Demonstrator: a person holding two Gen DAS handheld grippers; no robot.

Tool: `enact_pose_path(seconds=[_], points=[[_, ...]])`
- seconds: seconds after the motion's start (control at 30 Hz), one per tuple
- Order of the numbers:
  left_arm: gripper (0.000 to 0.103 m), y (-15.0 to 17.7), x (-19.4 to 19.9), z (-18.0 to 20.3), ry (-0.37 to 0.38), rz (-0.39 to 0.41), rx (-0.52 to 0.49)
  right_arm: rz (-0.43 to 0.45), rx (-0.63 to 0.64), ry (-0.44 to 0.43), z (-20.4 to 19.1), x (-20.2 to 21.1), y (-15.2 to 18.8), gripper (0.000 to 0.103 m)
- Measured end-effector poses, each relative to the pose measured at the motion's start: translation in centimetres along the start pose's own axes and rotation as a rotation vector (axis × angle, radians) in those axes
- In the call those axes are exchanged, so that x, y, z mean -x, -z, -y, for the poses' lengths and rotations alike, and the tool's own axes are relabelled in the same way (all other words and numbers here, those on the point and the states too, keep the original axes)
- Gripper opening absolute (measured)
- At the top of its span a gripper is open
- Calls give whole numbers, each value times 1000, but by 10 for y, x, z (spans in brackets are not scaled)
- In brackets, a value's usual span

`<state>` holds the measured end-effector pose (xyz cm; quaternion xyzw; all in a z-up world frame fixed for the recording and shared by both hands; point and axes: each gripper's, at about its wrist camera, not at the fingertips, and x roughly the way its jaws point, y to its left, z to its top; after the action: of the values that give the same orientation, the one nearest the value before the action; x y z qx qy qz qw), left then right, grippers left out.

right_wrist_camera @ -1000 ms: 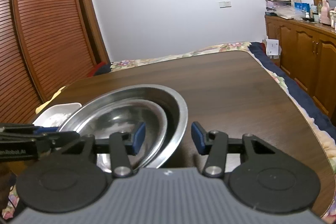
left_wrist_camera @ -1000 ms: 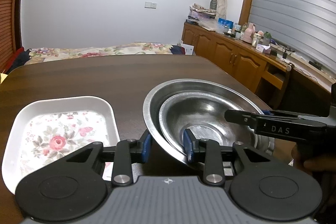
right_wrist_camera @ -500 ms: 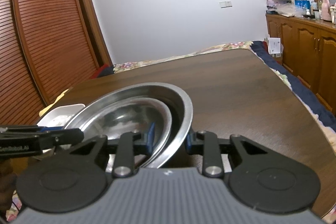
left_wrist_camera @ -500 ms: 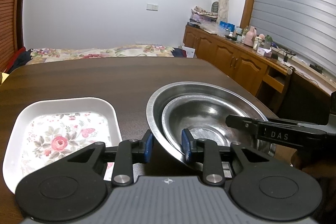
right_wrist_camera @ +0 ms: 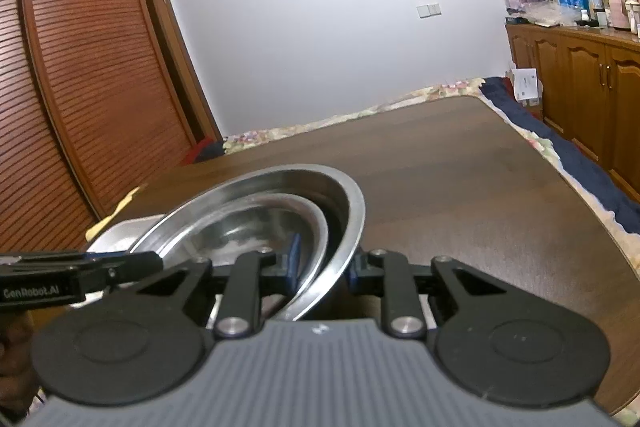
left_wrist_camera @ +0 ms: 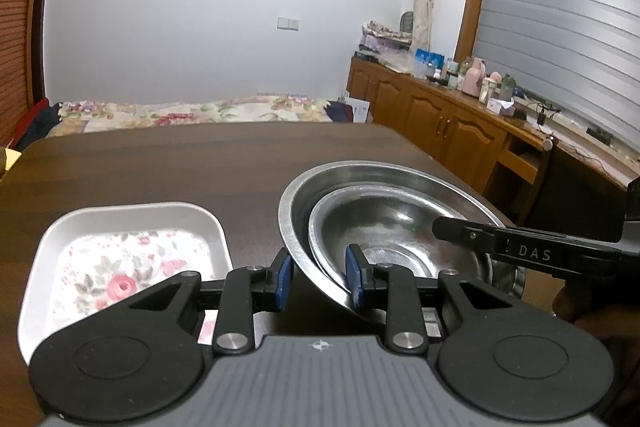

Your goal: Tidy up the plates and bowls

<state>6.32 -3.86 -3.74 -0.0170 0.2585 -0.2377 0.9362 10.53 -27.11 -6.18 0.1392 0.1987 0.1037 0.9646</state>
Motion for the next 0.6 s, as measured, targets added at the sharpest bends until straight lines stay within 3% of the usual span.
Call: enact_pose_path(seconds=[0.6], points=[[30, -20, 49, -28, -52, 85, 1, 39, 63, -84, -39, 0, -20, 25]])
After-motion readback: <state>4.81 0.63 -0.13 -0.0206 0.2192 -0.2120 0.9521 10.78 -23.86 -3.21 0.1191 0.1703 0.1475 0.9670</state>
